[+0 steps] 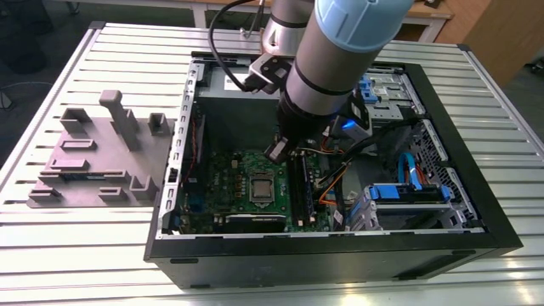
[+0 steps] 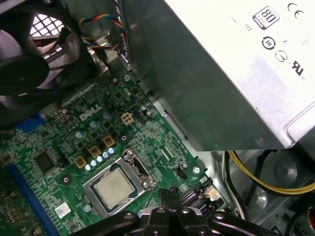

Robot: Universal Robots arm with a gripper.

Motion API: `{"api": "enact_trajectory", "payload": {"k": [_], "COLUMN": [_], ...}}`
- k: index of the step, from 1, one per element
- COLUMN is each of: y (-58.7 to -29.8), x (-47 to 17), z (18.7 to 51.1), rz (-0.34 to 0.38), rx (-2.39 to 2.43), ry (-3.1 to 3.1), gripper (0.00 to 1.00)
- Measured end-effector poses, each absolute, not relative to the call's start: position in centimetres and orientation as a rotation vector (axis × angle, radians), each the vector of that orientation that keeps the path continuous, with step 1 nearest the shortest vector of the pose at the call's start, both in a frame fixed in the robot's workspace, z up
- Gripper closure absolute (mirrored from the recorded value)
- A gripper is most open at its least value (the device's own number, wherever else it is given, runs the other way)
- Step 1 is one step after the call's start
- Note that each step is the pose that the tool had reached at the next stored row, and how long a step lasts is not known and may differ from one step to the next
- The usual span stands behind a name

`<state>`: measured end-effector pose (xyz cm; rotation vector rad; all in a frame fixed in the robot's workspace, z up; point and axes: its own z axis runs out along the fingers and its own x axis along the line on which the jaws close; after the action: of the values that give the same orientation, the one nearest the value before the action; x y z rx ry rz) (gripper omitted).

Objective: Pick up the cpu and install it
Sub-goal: 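Install the first cpu locking lever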

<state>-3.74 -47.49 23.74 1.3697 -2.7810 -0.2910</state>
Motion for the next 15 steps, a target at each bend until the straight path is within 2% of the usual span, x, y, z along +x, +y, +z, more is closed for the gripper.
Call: {"api": "enact_trajectory", "payload": {"k": [15], "y": [-49.0], "x": [-3.9], "z": [23.7], "rz": [-0.287], "rx": [1.420], "ry": [-2.757], "gripper": [0.89]}}
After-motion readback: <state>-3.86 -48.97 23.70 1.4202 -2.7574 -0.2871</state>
